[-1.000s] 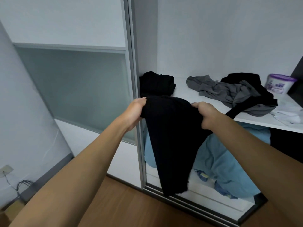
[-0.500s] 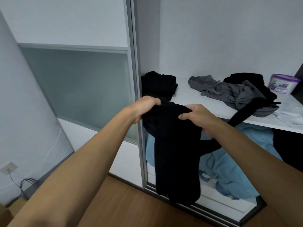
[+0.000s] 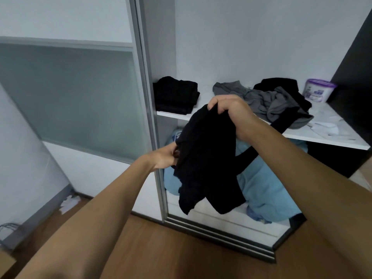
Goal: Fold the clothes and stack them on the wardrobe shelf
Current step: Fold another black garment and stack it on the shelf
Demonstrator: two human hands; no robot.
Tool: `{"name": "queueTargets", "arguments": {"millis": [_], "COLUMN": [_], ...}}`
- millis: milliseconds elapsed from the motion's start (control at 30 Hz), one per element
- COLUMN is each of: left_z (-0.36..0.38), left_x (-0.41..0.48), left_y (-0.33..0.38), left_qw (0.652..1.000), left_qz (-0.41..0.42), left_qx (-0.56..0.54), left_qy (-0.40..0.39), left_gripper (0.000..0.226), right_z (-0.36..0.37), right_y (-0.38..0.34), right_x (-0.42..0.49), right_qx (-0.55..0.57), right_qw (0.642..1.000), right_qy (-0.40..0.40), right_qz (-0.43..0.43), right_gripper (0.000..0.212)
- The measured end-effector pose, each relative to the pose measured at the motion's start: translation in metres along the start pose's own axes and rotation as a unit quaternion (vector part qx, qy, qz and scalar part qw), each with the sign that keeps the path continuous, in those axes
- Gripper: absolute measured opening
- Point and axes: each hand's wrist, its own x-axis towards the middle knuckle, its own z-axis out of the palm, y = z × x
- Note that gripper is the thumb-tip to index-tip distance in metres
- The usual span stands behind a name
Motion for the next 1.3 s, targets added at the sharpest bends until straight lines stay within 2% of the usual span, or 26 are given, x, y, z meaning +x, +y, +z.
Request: {"name": "queueTargets", "arguments": {"millis": [67,133,233,267,400,433,500,533,600,700,767,833,867,900,933,967,1000,1067,1100,1167,1300], "left_z": [0.008,0.012,0.018,0.02,0.033,0.038,0.045,0.045,0.036,0.01,-0.005,-0.018,-0.023,-0.026,-0.029,-0.03,-0.029,-0.022,-0.018,-0.013,-0.011], "left_x": [0.002,0.003,0.008,0.009,0.004,0.007,0.012,0.016,0.021,0.026,0.026,0.026,0.025,0.025,0.025,0.025,0.025,0.025,0.025,0.024,0.019], "left_y": [0.001,0.007,0.005,0.001,-0.006,-0.004,0.008,0.013,0.017,0.015,0.021,0.035,0.045,0.054,0.062,0.071,0.08,0.094,0.099,0.108,0.103], "left_qw": [0.999,0.996,0.987,0.986,0.997,0.997,0.989,0.98,0.96,0.933,0.919,0.912,0.914,0.919,0.927,0.937,0.947,0.963,0.969,0.98,0.985], "left_qz": [0.011,0.015,0.035,0.034,0.011,0.02,0.04,0.044,0.037,0.027,0.013,0.005,0.005,0.009,0.018,0.031,0.046,0.077,0.086,0.095,0.098], "left_qx": [-0.049,-0.088,-0.135,-0.141,-0.065,-0.069,-0.132,-0.167,-0.219,-0.277,-0.292,-0.304,-0.307,-0.308,-0.3,-0.284,-0.263,-0.213,-0.183,-0.123,-0.063], "left_qy": [-0.011,-0.006,0.077,0.081,-0.036,-0.026,0.052,0.099,0.173,0.227,0.266,0.277,0.266,0.247,0.225,0.2,0.177,0.146,0.14,0.125,0.129], "left_gripper": [0.023,0.03,0.041,0.045,0.057,0.055,0.03,0.026,0.035,0.036,0.031,0.026,0.026,0.026,0.025,0.024,0.026,0.037,0.037,0.025,0.036], "right_z": [0.001,0.0,-0.008,-0.009,-0.011,-0.011,-0.013,-0.015,-0.025,-0.05,-0.071,-0.092,-0.1,-0.105,-0.107,-0.103,-0.094,-0.062,-0.044,-0.016,-0.003], "right_y": [-0.002,-0.002,-0.002,-0.002,-0.006,-0.006,-0.009,-0.009,-0.009,-0.001,0.012,0.034,0.044,0.052,0.06,0.064,0.065,0.056,0.049,0.04,0.039], "right_x": [0.001,0.002,0.002,0.002,-0.001,-0.001,-0.003,-0.004,-0.006,-0.008,-0.008,-0.009,-0.012,-0.014,-0.016,-0.018,-0.018,-0.019,-0.019,-0.015,-0.008], "right_qx": [0.047,0.103,0.198,0.217,0.238,0.233,0.214,0.208,0.188,0.099,0.046,-0.072,-0.18,-0.316,-0.445,-0.525,-0.538,-0.438,-0.374,-0.307,-0.341], "right_qw": [0.998,0.99,0.971,0.966,0.96,0.962,0.968,0.97,0.974,0.98,0.974,0.957,0.94,0.904,0.852,0.812,0.808,0.872,0.906,0.943,0.94], "right_qy": [0.037,0.091,0.135,0.139,0.149,0.144,0.132,0.126,0.125,0.168,0.206,0.232,0.215,0.173,0.112,0.041,-0.022,-0.116,-0.133,-0.106,-0.011], "right_qz": [-0.015,-0.026,-0.02,-0.017,-0.006,-0.005,-0.004,-0.001,0.008,0.031,0.081,0.157,0.195,0.231,0.252,0.254,0.241,0.183,0.145,0.072,0.023], "right_gripper": [0.028,0.032,0.04,0.042,0.047,0.048,0.048,0.047,0.047,0.048,0.044,0.025,0.014,0.014,0.024,0.039,0.055,0.086,0.09,0.073,0.014]}}
